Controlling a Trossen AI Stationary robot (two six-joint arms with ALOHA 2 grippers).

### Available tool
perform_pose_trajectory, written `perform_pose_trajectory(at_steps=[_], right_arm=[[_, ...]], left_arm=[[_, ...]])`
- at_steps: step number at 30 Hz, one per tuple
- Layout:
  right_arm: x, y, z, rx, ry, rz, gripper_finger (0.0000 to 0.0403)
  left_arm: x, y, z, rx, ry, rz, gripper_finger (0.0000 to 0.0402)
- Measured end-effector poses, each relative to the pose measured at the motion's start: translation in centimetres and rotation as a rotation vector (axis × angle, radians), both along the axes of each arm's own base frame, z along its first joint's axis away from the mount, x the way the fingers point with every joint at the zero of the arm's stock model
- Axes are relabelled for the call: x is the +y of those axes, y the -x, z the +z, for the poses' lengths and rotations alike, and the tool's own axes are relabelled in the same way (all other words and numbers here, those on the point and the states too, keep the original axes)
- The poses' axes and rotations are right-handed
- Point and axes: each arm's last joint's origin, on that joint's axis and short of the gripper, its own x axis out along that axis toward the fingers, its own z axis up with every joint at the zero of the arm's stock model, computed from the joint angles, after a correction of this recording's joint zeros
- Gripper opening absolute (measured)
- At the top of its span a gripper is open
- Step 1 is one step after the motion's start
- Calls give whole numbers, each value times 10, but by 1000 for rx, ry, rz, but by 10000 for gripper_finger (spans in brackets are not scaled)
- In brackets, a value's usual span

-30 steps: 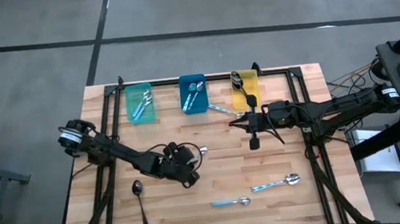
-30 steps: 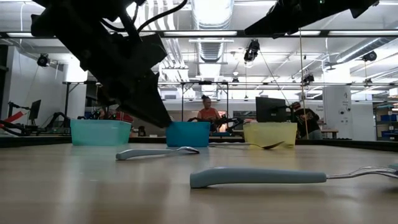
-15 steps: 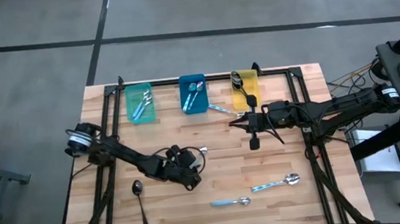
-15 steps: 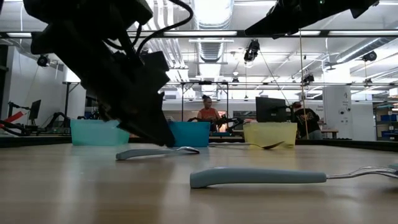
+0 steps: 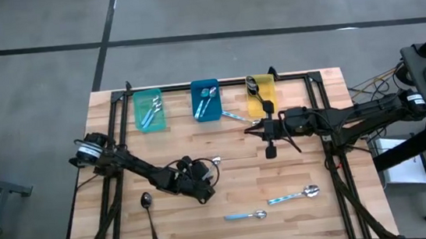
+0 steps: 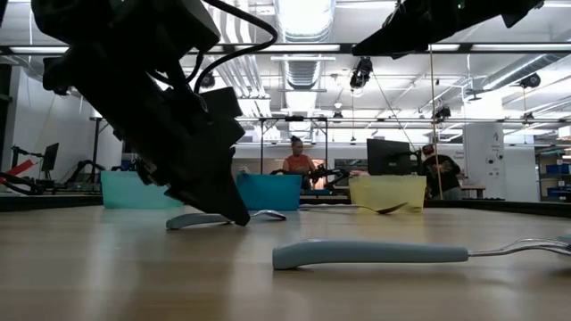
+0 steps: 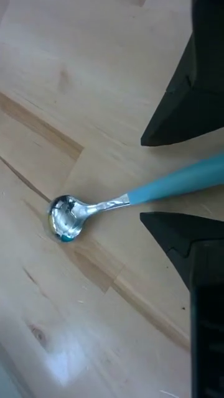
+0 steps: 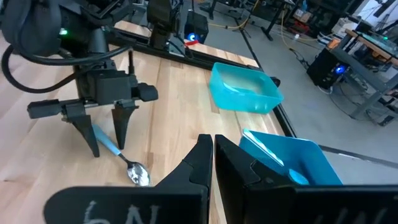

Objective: Sort silverware by color (type)
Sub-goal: Put the blue spoon into the green bin

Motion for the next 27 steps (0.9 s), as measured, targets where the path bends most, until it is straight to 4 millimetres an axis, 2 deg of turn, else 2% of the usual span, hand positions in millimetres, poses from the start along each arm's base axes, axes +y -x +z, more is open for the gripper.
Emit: perform_pose_trajectory(at_steps=[5,12,20,24,27], right_arm=[[-1,0,-1,6,-17,-7,9],[-1,2,-8,22,-40,-17,9],[-1,2,-9,23,-49,-19,9],[-1,2,-9,23,-49,-18,9],[0,2,-9,25,-55,-2,9]], left_arm=[[0,0,-4,8,-1,21,128],[2,3,-5,14,9,78,21],[2,3,-2,-15,29,96,16],[3,5,8,-18,33,68,14],[2,4,22,-54,27,40,8]])
